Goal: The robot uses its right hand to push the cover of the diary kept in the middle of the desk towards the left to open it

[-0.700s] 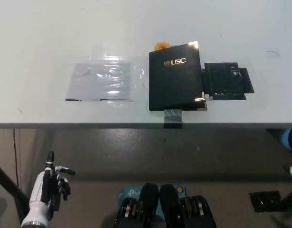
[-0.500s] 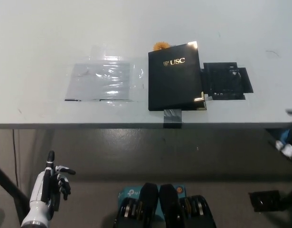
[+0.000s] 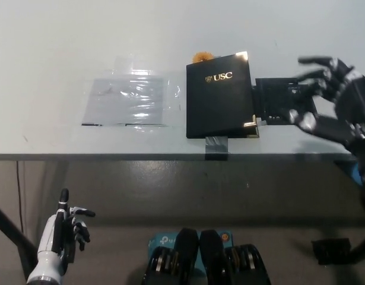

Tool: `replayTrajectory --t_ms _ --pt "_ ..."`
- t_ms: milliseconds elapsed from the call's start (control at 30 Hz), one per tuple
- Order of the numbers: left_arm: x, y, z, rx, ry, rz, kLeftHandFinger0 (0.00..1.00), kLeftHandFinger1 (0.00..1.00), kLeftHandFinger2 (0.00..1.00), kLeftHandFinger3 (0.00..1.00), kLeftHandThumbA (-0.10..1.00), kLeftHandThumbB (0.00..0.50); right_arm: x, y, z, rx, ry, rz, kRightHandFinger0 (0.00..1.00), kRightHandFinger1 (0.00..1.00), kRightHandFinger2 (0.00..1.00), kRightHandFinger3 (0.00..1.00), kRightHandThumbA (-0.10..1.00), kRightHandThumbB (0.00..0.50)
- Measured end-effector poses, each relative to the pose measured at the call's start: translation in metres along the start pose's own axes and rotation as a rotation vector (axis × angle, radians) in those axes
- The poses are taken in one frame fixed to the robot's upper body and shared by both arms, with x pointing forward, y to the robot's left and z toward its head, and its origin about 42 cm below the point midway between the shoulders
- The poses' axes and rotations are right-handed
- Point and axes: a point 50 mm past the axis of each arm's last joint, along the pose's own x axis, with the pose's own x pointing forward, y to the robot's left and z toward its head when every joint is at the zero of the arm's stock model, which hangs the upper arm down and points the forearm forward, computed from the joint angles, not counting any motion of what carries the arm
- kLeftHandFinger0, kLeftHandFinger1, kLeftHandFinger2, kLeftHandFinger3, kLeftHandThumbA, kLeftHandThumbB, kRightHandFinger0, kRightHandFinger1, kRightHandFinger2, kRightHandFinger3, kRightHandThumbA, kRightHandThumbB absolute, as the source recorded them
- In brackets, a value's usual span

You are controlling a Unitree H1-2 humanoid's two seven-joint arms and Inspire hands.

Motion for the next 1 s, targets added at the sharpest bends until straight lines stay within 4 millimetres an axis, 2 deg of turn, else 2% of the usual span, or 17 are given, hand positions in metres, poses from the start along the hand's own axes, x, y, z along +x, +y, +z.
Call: replayTrajectory --t_ms 33,100,167,267,300,367,500,533,567,667,767,800,833,1000 --pt "0.000 0.000 0.000 0.000 0.001 0.000 0.14 0.18 0.15 0.35 1.00 0.460 0.005 0.003 -0.004 0.044 0.017 -0.016 0.56 0.61 0.71 0.81 1.00 0.151" --pt "0.000 0.000 0.000 0.000 0.002 0.000 0.14 0.19 0.16 0.36 1.00 0.459 0.014 0.009 -0.013 0.124 0.051 -0.052 0.64 0.70 0.79 0.89 1.00 0.149" --pt "0.000 0.000 0.000 -0.001 0.001 -0.001 0.11 0.17 0.15 0.35 1.00 0.460 0.021 0.015 -0.022 0.199 0.087 -0.095 0.78 0.84 0.91 1.00 1.00 0.150" --pt "0.000 -0.001 0.000 -0.002 0.002 -0.002 0.11 0.17 0.15 0.34 1.00 0.480 0.030 0.025 -0.045 0.361 0.174 -0.180 0.86 0.96 1.00 1.00 1.00 0.143" --pt "0.000 -0.002 0.000 -0.002 0.002 -0.002 0.12 0.17 0.14 0.34 1.00 0.464 0.030 0.027 -0.048 0.377 0.184 -0.191 0.89 1.00 1.00 1.00 1.00 0.138" --pt "0.000 -0.002 -0.001 -0.004 0.003 -0.004 0.12 0.18 0.15 0.33 1.00 0.439 0.030 0.033 -0.065 0.482 0.246 -0.248 0.93 1.00 1.00 1.00 1.00 0.131" --pt "0.000 -0.003 -0.001 -0.005 0.003 -0.003 0.11 0.17 0.14 0.33 1.00 0.442 0.028 0.038 -0.089 0.658 0.333 -0.362 0.94 1.00 1.00 1.00 1.00 0.149" --pt "0.000 -0.003 -0.001 -0.005 0.003 -0.003 0.10 0.17 0.14 0.33 1.00 0.443 0.027 0.039 -0.093 0.688 0.345 -0.381 0.94 1.00 1.00 1.00 1.00 0.148" --pt "0.000 -0.003 -0.001 -0.006 0.003 -0.004 0.11 0.17 0.14 0.32 1.00 0.470 0.027 0.041 -0.097 0.728 0.359 -0.404 0.96 1.00 1.00 1.00 1.00 0.162" --pt "0.000 -0.004 -0.001 -0.009 0.003 -0.005 0.10 0.16 0.13 0.31 1.00 0.480 0.025 0.046 -0.103 0.786 0.384 -0.440 0.98 1.00 1.00 1.00 1.00 0.161" --pt "0.000 -0.005 -0.001 -0.012 0.005 -0.005 0.08 0.15 0.13 0.30 1.00 0.453 0.022 0.051 -0.110 0.829 0.408 -0.466 0.99 1.00 1.00 1.00 1.00 0.165" --pt "0.000 -0.005 -0.001 -0.012 0.005 -0.005 0.12 0.18 0.18 0.34 1.00 0.453 0.022 0.051 -0.111 0.830 0.409 -0.467 0.97 1.00 1.00 1.00 1.00 0.183" --pt "0.000 -0.006 -0.002 -0.014 0.006 -0.006 0.13 0.18 0.18 0.35 1.00 0.453 0.021 0.051 -0.115 0.843 0.420 -0.476 0.97 1.00 1.00 1.00 1.00 0.190" --pt "0.000 -0.007 -0.002 -0.016 0.005 -0.008 0.11 0.18 0.16 0.33 1.00 0.427 0.019 0.048 -0.124 0.865 0.435 -0.501 0.95 1.00 1.00 1.00 1.00 0.167"
